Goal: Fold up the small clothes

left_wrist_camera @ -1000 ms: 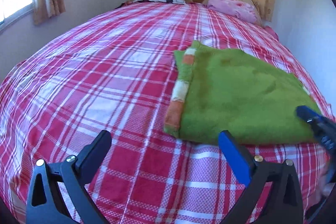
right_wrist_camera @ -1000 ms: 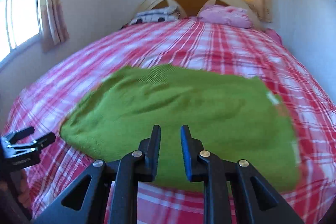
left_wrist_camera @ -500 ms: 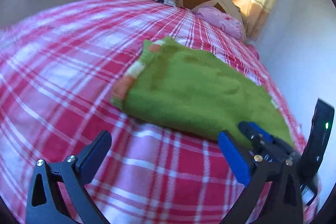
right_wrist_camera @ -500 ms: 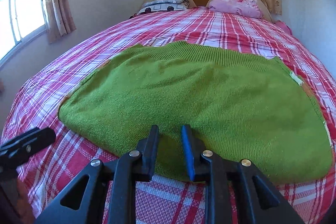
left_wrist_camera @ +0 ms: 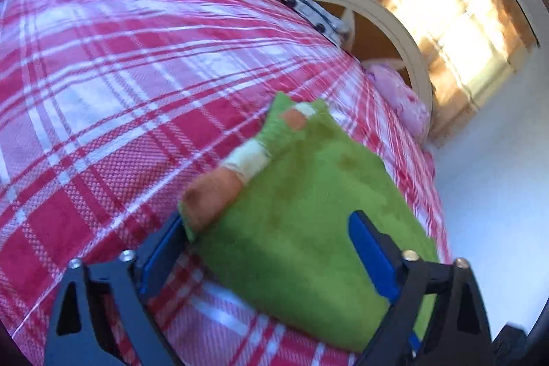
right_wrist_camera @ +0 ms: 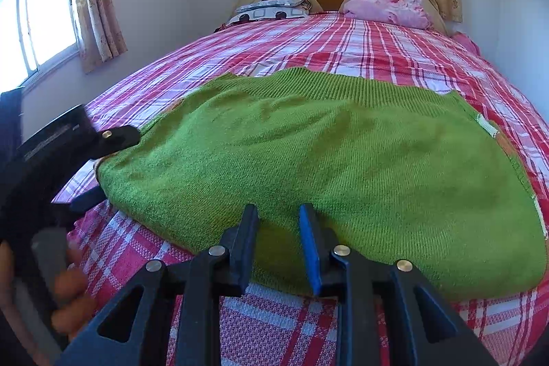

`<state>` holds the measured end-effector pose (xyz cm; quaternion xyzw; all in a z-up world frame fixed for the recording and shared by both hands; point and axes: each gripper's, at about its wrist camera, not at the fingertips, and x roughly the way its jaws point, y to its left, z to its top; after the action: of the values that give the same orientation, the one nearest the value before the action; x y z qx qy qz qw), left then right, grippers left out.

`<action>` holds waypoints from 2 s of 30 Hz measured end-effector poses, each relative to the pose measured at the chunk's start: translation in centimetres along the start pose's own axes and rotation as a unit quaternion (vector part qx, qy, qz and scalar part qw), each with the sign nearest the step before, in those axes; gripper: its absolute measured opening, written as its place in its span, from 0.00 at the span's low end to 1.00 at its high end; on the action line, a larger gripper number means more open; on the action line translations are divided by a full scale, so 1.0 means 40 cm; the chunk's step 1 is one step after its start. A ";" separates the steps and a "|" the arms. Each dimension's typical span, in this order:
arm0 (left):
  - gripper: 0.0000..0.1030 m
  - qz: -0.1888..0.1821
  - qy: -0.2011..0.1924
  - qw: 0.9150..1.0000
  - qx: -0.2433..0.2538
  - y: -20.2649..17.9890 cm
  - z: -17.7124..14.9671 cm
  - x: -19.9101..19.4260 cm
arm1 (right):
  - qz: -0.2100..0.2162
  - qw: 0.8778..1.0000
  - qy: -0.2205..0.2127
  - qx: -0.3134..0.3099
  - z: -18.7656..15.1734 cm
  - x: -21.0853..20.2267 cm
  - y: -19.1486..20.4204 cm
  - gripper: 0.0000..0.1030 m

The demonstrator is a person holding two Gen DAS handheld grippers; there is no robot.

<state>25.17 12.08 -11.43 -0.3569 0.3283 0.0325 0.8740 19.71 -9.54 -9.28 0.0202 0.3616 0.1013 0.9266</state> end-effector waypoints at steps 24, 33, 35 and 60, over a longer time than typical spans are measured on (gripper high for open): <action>0.28 -0.063 -0.011 0.998 -0.030 0.054 0.004 0.023 | 0.110 0.985 0.109 -0.073 0.387 0.343 0.277 0.63; 0.27 -0.074 -0.015 0.997 -0.031 0.057 0.000 0.013 | 0.052 0.967 0.169 -0.182 0.337 0.474 0.398 0.63; 0.27 -0.076 -0.015 0.996 -0.033 0.059 0.000 0.010 | 0.044 0.965 0.154 -0.208 0.321 0.468 0.403 0.63; 0.16 -0.068 -0.031 0.980 0.184 -0.136 -0.015 -0.049 | 0.082 0.988 0.110 -0.064 0.401 0.288 0.139 0.13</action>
<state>24.89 8.00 -7.30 -0.2103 0.2770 -0.0766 0.9345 37.82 -1.19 -4.50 -0.0208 0.4516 0.2011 0.8690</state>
